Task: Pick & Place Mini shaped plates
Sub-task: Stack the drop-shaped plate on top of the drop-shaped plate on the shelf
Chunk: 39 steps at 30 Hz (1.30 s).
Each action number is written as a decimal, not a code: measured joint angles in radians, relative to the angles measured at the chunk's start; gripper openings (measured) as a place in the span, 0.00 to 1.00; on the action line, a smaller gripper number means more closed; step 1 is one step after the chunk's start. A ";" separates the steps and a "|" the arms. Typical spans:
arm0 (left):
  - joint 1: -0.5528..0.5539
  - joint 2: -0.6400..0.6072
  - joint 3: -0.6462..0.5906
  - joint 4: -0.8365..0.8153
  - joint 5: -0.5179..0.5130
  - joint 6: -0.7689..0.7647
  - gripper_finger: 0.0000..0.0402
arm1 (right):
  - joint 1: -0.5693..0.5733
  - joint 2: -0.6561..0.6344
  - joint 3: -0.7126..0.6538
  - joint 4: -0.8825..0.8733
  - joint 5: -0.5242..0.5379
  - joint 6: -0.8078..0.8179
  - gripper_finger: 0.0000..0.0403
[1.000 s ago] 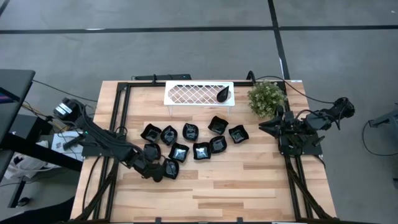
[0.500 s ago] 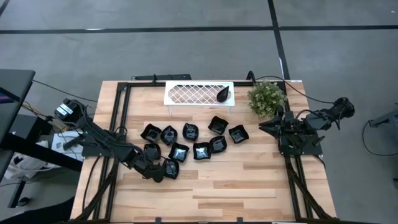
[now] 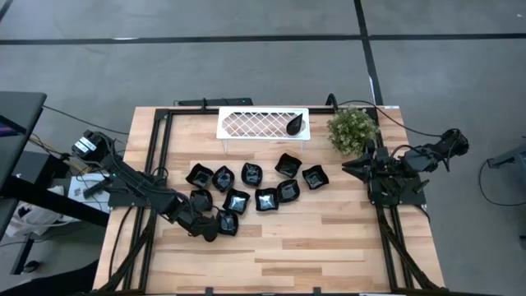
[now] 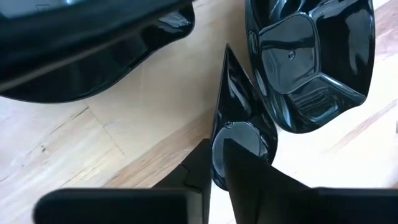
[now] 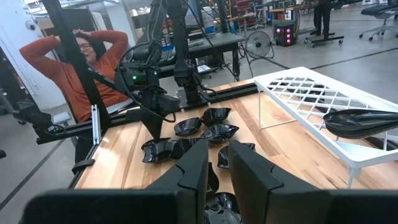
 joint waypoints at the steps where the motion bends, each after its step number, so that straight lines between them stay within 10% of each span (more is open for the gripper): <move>1: 0.000 0.000 0.000 0.001 -0.002 0.000 0.09 | 0.000 0.000 0.000 0.000 0.000 0.000 0.15; 20: 0.000 0.000 0.000 0.001 -0.003 0.000 0.02 | 0.000 0.000 0.000 0.000 0.000 0.000 0.15; 39: 0.000 0.000 0.001 0.016 -0.019 0.000 0.23 | 0.000 0.000 0.000 0.000 0.000 0.000 0.15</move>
